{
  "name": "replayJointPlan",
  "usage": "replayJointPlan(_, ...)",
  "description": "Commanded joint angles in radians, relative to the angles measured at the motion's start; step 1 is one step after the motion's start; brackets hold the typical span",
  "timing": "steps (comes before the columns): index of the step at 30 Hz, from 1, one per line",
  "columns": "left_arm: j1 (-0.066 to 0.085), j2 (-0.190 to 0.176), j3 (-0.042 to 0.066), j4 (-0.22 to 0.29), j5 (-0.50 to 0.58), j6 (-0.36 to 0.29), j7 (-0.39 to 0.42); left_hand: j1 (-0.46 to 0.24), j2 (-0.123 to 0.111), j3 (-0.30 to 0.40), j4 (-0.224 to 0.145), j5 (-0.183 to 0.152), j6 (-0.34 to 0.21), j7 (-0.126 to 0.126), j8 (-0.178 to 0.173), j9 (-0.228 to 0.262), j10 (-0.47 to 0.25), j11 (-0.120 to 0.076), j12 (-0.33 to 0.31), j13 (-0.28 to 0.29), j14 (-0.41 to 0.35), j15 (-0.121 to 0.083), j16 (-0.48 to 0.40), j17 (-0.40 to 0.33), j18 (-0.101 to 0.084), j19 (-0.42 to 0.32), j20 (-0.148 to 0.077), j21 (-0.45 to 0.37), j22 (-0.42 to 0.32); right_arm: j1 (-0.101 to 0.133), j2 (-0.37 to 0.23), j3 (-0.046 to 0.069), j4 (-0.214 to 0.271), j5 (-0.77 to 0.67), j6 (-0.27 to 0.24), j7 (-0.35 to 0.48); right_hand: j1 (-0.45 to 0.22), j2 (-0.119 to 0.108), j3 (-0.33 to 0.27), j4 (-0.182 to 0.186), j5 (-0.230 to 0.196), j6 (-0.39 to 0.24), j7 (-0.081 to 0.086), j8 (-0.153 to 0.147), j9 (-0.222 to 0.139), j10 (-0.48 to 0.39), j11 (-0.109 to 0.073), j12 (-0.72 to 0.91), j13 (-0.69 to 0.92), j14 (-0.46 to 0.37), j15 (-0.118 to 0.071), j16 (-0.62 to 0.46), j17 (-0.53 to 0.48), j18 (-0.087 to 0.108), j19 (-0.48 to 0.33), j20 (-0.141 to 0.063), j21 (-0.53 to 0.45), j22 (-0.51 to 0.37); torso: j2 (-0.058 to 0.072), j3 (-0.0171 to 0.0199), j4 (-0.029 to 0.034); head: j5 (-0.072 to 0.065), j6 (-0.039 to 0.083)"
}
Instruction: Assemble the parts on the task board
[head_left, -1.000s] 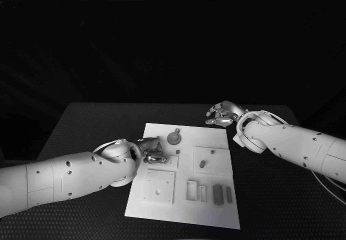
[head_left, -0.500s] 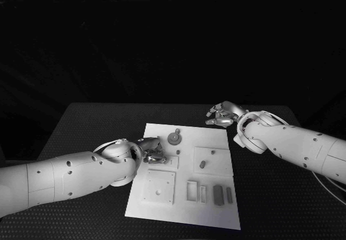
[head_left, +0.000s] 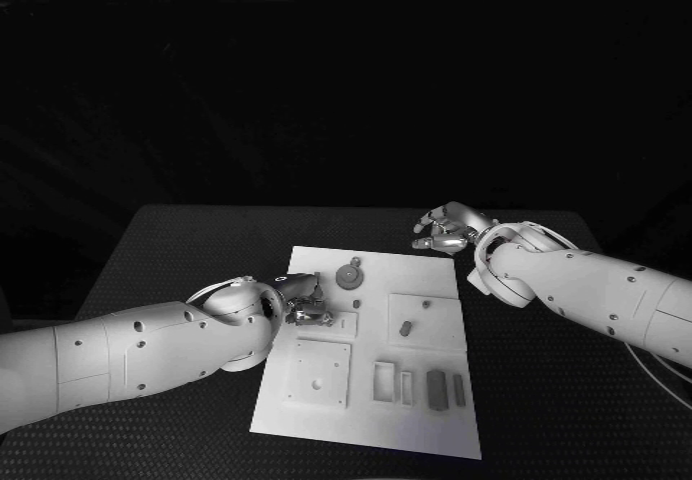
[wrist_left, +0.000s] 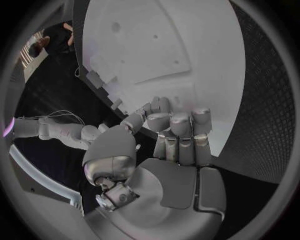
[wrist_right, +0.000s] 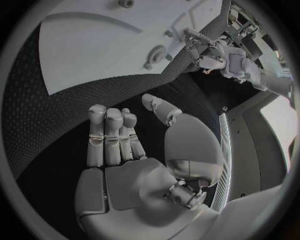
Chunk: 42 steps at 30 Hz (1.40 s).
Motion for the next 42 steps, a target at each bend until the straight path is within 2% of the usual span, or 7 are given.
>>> replayJointPlan(1, -0.007, -0.003, -0.006, -0.005, -0.005, 0.047, -0.030, -0.014, 0.038, 0.030, -0.018, 0.020, 0.150, -0.075, 0.008, -0.002, -0.029, -0.027, 0.006, 0.000, 0.005, 0.001, 0.007, 0.001, 0.018, 0.001, -0.087, 0.000, 0.015, 0.000, 0.000, 0.000, 0.001, -0.006, 0.011, 0.004, -0.008, 0.001, -0.003, 0.001, 0.006, 0.024, 0.016, 0.003, -0.001, -0.110, 0.016, 0.004, -0.002, -0.006, -0.001, 0.003, -0.001, 0.046, 0.003, -0.003, -0.003, 0.017, 0.000, -0.0004, -0.0004, 0.000, -0.001)
replayJointPlan(10, -0.007, -0.002, -0.006, -0.001, 0.014, 0.082, -0.025, -0.036, 0.044, 0.042, -0.020, 0.030, 0.150, -0.075, 0.010, -0.003, -0.030, -0.027, 0.009, 0.000, 0.004, 0.002, 0.009, 0.001, 0.018, 0.000, -0.087, 0.002, 0.017, 0.000, 0.001, 0.000, 0.001, -0.006, 0.011, 0.004, -0.008, 0.001, -0.003, 0.000, 0.007, 0.024, 0.016, 0.003, -0.002, -0.110, 0.016, 0.004, -0.002, -0.006, -0.001, 0.003, -0.001, 0.046, 0.003, -0.003, -0.003, 0.017, 0.000, -0.0002, -0.0001, 0.000, -0.002)
replayJointPlan(16, -0.007, -0.001, -0.006, -0.001, 0.019, 0.091, -0.025, -0.066, 0.013, 0.041, -0.006, 0.023, 0.151, -0.075, 0.010, -0.005, -0.029, -0.026, 0.011, -0.004, 0.005, 0.003, 0.009, -0.001, 0.018, 0.002, -0.086, 0.002, 0.015, 0.000, 0.001, 0.000, 0.001, -0.006, 0.012, 0.004, -0.008, 0.001, -0.003, 0.000, 0.008, 0.024, 0.016, 0.003, -0.002, -0.111, 0.016, 0.004, -0.002, -0.006, -0.001, 0.004, -0.001, 0.046, 0.003, -0.003, -0.003, 0.017, 0.000, 0.0001, -0.0003, -0.001, -0.002)
replayJointPlan(22, -0.007, 0.000, -0.006, -0.002, 0.019, 0.092, -0.027, -0.091, -0.025, 0.036, 0.028, -0.046, 0.152, -0.076, 0.011, -0.008, -0.028, -0.027, 0.012, -0.010, 0.006, 0.003, 0.009, -0.003, 0.021, 0.006, -0.087, 0.000, 0.013, 0.000, 0.000, 0.000, 0.002, -0.006, 0.012, 0.004, -0.008, 0.001, -0.003, 0.000, 0.008, 0.024, 0.016, 0.003, -0.002, -0.111, 0.016, 0.004, -0.003, -0.006, -0.001, 0.004, -0.002, 0.046, 0.003, -0.003, -0.003, 0.017, 0.000, 0.0000, -0.0001, -0.001, -0.002)
replayJointPlan(36, -0.007, 0.001, -0.006, -0.003, 0.022, 0.088, -0.027, -0.123, -0.018, 0.030, 0.054, -0.055, 0.152, -0.076, 0.012, -0.010, -0.028, -0.027, 0.015, -0.013, 0.005, 0.002, 0.010, -0.004, 0.022, 0.005, -0.086, -0.001, 0.013, 0.000, 0.000, 0.000, 0.001, -0.006, 0.012, 0.004, -0.008, 0.001, -0.003, 0.000, 0.009, 0.024, 0.016, 0.003, -0.002, -0.111, 0.016, 0.005, -0.003, -0.006, -0.001, 0.004, -0.002, 0.046, 0.003, -0.003, -0.004, 0.017, 0.000, 0.0001, -0.0004, -0.002, -0.001)
replayJointPlan(38, -0.007, 0.001, -0.006, -0.003, 0.024, 0.086, -0.027, -0.140, -0.021, 0.027, 0.062, -0.112, 0.151, -0.077, 0.013, -0.011, -0.029, -0.027, 0.016, -0.014, 0.005, 0.001, 0.011, -0.004, 0.023, 0.005, -0.086, -0.001, 0.014, 0.000, 0.000, 0.000, 0.002, -0.006, 0.012, 0.004, -0.008, 0.001, -0.003, 0.000, 0.009, 0.024, 0.016, 0.003, -0.002, -0.111, 0.016, 0.005, -0.003, -0.006, -0.001, 0.004, -0.002, 0.046, 0.003, -0.003, -0.004, 0.017, 0.000, 0.0003, -0.0001, -0.002, -0.001)
replayJointPlan(42, -0.007, 0.001, -0.006, -0.003, 0.025, 0.085, -0.025, -0.152, -0.018, 0.028, 0.070, -0.124, 0.151, -0.077, 0.013, -0.011, -0.030, -0.028, 0.017, -0.015, 0.004, 0.000, 0.011, -0.004, 0.023, 0.004, -0.087, -0.002, 0.014, 0.000, 0.000, 0.000, 0.002, -0.006, 0.013, 0.004, -0.008, 0.001, -0.003, 0.000, 0.009, 0.024, 0.016, 0.003, -0.002, -0.111, 0.016, 0.005, -0.003, -0.006, -0.001, 0.004, -0.002, 0.046, 0.003, -0.003, -0.004, 0.017, 0.000, 0.0002, -0.0002, -0.002, 0.000)
